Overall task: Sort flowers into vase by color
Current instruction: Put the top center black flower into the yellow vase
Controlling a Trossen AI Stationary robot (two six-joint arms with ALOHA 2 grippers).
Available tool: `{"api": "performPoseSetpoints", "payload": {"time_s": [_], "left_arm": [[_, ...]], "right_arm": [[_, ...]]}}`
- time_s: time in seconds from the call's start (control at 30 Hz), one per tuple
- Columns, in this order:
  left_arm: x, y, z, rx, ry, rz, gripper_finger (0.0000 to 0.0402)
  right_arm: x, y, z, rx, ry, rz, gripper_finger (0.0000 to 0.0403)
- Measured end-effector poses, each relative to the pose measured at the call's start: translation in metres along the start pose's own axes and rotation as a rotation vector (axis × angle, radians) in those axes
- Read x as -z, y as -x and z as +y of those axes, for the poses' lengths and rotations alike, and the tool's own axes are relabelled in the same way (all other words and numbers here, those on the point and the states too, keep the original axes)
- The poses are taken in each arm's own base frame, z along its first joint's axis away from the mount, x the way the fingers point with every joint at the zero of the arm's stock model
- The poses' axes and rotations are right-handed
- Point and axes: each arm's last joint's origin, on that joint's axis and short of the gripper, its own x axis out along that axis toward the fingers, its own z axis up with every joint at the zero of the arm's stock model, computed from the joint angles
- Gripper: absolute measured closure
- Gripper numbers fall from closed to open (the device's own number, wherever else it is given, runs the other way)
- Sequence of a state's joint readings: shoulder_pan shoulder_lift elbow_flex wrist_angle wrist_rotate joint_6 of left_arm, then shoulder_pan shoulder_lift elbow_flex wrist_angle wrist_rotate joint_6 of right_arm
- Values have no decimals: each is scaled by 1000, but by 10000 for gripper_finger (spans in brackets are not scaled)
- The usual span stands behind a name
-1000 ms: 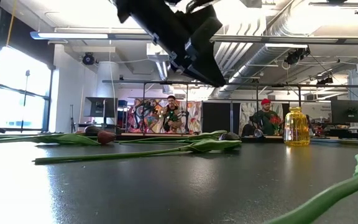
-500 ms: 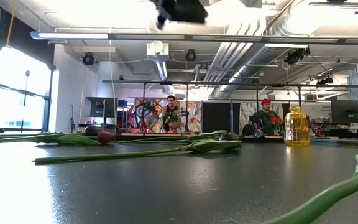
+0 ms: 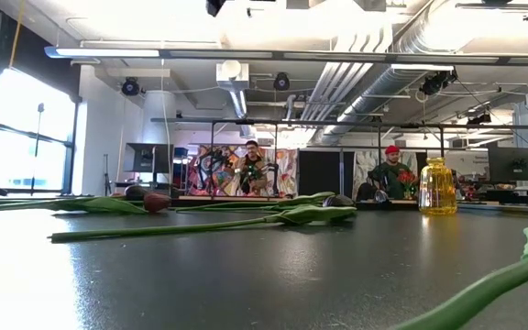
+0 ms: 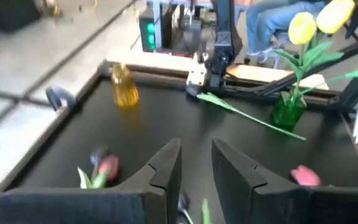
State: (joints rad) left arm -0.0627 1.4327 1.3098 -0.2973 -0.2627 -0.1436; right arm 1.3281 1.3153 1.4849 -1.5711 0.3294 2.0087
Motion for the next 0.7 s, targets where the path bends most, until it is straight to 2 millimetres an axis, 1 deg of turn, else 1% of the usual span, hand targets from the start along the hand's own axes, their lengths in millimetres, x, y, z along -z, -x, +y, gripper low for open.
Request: {"api": "performPoseSetpoints", "payload": {"time_s": [0.1, 0.23, 0.33, 0.4, 0.6, 0.7], "left_arm": [[0, 11, 3, -6, 50, 27, 328], [-1, 34, 4, -6, 70, 49, 328], [0, 52, 1, -57, 58, 61, 328], [2, 60, -2, -93, 54, 65, 328], [7, 63, -13, -93, 62, 70, 328], [7, 61, -14, -95, 66, 75, 328]], "right_arm": [[1, 1, -1, 22, -1, 53, 297], [4, 1, -2, 66, 7, 149, 297], [5, 1, -3, 81, 9, 181, 297], [5, 1, -3, 79, 8, 180, 297], [0, 3, -5, 61, -28, 163, 297], [-1, 3, -4, 56, -24, 148, 297]]}}
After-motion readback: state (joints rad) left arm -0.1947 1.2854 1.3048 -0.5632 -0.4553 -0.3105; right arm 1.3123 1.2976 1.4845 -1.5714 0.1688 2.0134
